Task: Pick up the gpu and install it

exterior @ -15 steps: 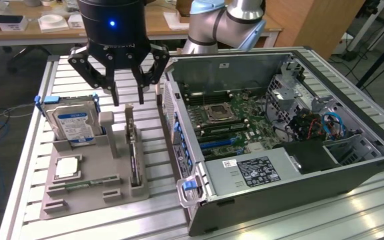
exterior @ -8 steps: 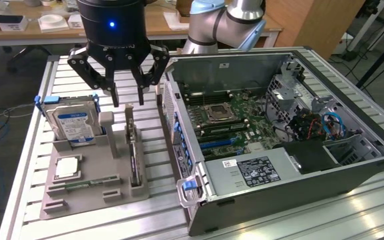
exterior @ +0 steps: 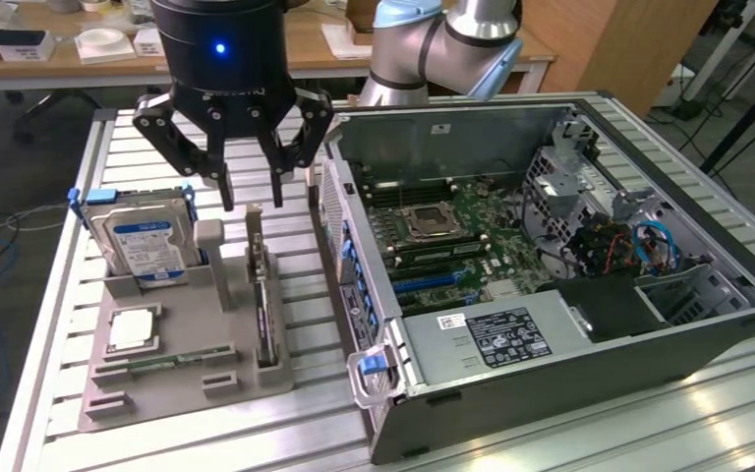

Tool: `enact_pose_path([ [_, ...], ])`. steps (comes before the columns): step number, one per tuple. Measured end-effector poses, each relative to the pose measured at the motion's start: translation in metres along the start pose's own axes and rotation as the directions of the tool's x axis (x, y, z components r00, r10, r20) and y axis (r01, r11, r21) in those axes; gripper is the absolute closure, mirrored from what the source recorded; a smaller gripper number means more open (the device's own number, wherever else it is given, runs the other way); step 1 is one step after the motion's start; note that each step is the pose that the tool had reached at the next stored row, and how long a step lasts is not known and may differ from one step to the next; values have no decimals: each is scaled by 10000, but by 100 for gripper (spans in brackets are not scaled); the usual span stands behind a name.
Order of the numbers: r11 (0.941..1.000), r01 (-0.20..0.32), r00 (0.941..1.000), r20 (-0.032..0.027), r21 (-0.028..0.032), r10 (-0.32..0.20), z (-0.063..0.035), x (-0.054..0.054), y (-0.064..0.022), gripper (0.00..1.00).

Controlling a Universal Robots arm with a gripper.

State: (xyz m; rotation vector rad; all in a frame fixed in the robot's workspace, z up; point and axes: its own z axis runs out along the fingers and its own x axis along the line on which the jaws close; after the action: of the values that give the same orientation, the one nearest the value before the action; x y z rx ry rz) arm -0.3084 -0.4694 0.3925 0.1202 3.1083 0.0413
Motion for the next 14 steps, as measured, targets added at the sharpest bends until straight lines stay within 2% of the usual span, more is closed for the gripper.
enact_pose_path([
  [6,10000,-2,10000,3,1,2,49,1,-1,53],
  [14,10000,-5,10000,5,0,5,53,3,-2,53],
])
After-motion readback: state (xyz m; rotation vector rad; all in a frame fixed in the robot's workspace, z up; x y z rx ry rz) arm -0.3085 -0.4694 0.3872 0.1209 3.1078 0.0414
